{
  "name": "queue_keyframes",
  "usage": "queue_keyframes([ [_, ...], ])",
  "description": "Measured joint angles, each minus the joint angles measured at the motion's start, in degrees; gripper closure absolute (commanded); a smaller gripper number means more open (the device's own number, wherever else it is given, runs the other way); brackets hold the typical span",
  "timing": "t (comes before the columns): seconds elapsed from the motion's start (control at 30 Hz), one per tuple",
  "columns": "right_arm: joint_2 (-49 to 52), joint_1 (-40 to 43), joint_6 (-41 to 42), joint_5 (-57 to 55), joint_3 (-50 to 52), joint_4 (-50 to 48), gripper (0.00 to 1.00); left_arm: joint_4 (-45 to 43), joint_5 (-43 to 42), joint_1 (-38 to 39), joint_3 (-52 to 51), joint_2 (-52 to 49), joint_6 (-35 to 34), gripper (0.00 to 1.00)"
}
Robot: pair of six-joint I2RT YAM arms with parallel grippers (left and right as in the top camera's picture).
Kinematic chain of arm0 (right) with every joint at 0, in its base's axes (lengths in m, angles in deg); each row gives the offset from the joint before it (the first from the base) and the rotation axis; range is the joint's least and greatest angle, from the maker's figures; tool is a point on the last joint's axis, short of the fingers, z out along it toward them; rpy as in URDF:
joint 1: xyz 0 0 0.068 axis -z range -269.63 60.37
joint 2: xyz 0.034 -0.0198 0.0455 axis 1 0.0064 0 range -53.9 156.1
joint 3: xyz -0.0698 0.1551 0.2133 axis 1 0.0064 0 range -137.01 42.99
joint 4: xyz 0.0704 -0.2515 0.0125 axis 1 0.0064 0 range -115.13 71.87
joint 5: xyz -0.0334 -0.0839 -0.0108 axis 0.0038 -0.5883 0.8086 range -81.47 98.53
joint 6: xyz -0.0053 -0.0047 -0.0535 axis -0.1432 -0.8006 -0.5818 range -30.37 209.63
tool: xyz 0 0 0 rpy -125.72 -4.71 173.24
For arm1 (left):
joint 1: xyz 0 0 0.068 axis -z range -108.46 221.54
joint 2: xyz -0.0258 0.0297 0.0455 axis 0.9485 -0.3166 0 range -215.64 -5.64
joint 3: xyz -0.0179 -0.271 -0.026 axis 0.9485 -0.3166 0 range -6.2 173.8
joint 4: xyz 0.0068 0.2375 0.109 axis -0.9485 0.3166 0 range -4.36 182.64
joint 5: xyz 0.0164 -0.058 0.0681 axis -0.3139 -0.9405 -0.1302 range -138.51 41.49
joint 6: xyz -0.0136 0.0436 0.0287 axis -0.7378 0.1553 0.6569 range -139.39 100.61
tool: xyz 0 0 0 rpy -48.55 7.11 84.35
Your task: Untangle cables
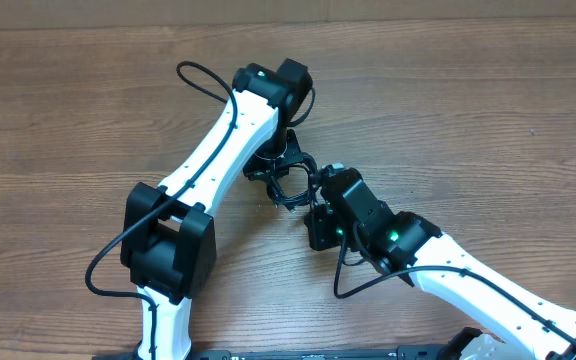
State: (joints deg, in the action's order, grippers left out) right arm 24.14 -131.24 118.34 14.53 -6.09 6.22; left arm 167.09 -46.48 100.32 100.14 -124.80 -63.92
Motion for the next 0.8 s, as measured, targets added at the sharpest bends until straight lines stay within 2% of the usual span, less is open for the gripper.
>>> queue_keyframes([
  [0.17,-0.8,2.2,1.2,1.8,-7.0,8.4,0.96,-2.4,7.2,1.7,0.0,0.0,-2.6,0.96],
  [0.4,-1.9,2.3,2.8,4.5,-10.4,6.0,0.96,-4.5,11.2,3.9,0.1,0.0,-3.6,0.96],
  [0.53,-1.3,3.0,3.9,3.5,-10.4,5.1,0.96,-4.8,11.4,5.4,0.1,0.0,-2.8,0.96],
  [0.8,0.0,5.3,4.3,1.2,-10.4,3.5,0.96,-5.1,6.6,4.5,0.1,1.0,2.3,0.96],
])
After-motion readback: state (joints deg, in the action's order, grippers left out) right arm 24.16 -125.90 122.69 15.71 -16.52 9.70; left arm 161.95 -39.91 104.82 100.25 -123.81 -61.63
